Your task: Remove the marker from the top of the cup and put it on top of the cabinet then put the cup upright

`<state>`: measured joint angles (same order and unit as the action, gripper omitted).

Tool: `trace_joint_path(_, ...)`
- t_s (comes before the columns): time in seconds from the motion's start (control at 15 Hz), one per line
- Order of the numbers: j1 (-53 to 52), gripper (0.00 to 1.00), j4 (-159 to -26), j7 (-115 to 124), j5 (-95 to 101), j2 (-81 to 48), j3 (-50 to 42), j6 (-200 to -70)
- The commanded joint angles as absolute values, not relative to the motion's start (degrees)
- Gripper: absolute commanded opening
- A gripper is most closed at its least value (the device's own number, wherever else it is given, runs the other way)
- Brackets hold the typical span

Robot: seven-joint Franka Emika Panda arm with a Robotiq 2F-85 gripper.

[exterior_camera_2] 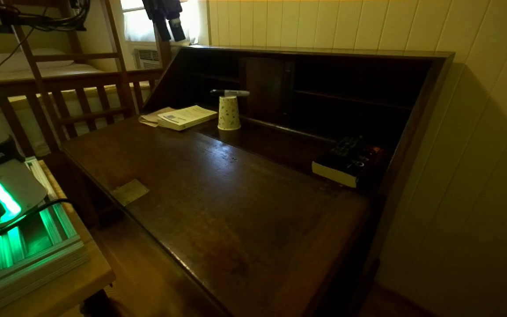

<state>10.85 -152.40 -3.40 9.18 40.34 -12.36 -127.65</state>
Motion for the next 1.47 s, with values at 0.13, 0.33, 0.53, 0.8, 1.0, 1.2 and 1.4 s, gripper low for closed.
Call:
trace_joint_path(0.13, 9.93, 1.0, -144.83, 2.07, 5.27, 24.44, -9.68, -137.51)
trace_joint_path(0.33, 10.04, 1.0, -141.58, 5.41, 5.1, 18.53, -7.5, -140.08)
trace_joint_path(0.53, 9.3, 1.0, -138.97, 8.26, 4.68, 14.72, -5.74, -139.89)
trace_joint_path(0.8, 9.29, 1.0, -139.62, 8.19, 5.81, 14.92, -5.41, -139.76)
trace_joint_path(1.0, 9.27, 1.0, -139.1, 8.34, 5.78, 14.35, -5.41, -139.76)
trace_joint_path(1.2, 8.79, 1.0, -139.07, 8.14, 5.46, 13.92, -5.13, -140.3)
trace_joint_path(1.4, 7.07, 1.0, -138.04, 8.26, 3.82, 11.2, -4.11, -143.01)
